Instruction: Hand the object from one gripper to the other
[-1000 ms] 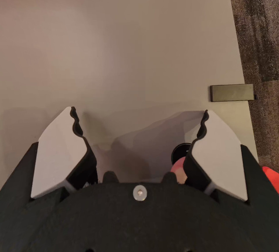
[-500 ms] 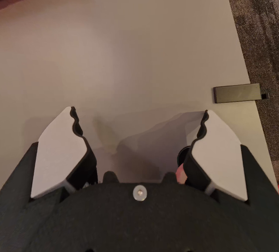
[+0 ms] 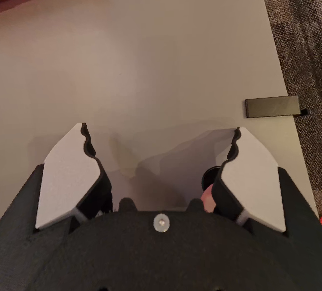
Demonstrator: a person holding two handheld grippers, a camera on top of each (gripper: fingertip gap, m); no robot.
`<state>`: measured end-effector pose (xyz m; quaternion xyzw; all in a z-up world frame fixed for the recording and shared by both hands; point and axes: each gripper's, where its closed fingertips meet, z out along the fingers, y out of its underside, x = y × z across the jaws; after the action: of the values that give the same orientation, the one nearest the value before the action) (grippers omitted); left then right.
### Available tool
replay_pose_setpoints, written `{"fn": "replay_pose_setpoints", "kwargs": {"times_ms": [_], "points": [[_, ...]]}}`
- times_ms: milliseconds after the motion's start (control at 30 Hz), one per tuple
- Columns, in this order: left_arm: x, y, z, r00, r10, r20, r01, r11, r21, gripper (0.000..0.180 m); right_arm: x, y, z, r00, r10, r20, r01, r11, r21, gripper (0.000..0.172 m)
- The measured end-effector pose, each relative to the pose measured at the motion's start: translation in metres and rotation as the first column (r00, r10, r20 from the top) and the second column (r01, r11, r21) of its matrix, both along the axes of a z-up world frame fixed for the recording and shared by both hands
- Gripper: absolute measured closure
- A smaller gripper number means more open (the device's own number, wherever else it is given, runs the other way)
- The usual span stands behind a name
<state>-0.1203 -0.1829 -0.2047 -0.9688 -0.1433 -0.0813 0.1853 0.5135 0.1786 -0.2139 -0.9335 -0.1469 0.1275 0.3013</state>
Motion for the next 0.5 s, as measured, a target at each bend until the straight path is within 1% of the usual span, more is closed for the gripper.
{"fn": "replay_pose_setpoints", "kwargs": {"times_ms": [167, 500], "points": [[0.007, -0.002, 0.005, 0.999, -0.053, -0.012, 0.053, 0.998, -0.017, 0.033, 0.000, -0.001, 0.005, 1.000, 0.016, 0.013, -0.016, 1.000, 0.001, 0.026], [0.006, -0.003, 0.015, 0.997, -0.068, -0.032, 0.068, 0.998, -0.013, 0.033, -0.003, 0.000, 0.018, 1.000, 0.004, 0.011, -0.004, 1.000, 0.006, 0.026]]}}
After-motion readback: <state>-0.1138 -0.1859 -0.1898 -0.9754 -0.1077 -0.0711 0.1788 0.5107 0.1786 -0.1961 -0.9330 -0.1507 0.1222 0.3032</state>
